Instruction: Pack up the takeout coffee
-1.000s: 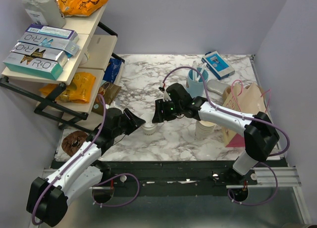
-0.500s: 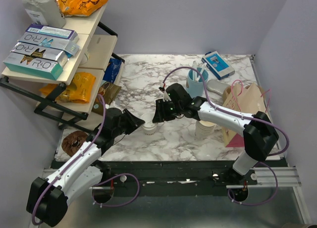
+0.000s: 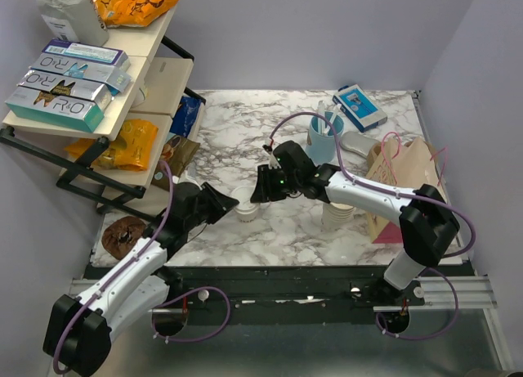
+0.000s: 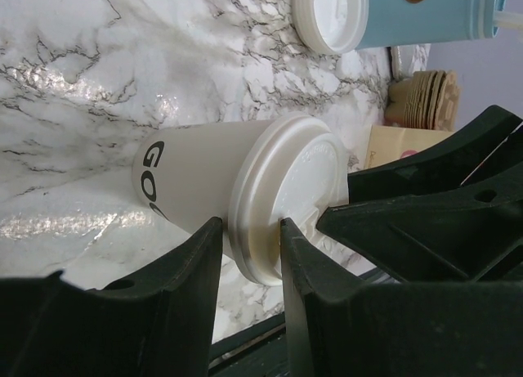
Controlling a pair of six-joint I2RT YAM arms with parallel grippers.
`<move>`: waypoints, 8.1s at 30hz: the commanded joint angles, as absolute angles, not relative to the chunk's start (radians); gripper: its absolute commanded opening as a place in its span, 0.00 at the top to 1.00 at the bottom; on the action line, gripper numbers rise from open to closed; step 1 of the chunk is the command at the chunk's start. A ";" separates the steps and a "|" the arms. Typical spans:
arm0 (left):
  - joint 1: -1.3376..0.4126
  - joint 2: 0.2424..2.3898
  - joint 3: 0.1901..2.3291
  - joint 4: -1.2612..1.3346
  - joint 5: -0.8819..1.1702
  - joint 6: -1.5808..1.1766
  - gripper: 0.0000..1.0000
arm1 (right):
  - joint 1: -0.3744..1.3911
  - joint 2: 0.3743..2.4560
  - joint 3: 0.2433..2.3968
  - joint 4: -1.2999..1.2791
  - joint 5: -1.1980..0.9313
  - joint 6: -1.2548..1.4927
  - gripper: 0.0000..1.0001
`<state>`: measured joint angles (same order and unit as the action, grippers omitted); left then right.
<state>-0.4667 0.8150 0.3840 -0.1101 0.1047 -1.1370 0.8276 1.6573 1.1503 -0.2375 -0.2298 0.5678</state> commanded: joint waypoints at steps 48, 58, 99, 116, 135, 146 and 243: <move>-0.466 0.919 0.545 -0.239 0.120 -1.020 0.09 | 0.885 1.577 1.140 -0.264 -0.123 0.578 0.38; -0.465 0.923 0.503 -0.170 0.138 -1.028 0.29 | 0.897 1.635 1.177 -0.272 -0.095 0.574 0.47; -0.465 0.939 0.430 -0.405 0.055 -1.066 0.43 | 0.936 1.701 1.123 -0.365 0.112 0.617 0.50; -0.465 0.867 0.646 -0.449 0.061 -0.996 0.01 | 0.936 1.643 1.339 -0.387 0.123 0.569 0.26; -0.459 0.956 0.595 -0.270 0.126 -0.968 0.06 | 0.934 1.649 1.238 -0.327 0.026 0.612 0.39; -0.445 0.989 0.558 -0.210 0.155 -0.971 0.28 | 0.936 1.669 1.269 -0.304 -0.034 0.575 0.54; -0.344 0.807 0.459 -0.221 0.201 -1.052 0.46 | 0.946 1.730 1.384 -0.308 -0.181 0.474 0.46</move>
<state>-0.3477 0.8089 0.4702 -0.2420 0.1768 -1.0554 0.9360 1.7447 1.3556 -0.3374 -0.1440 0.4778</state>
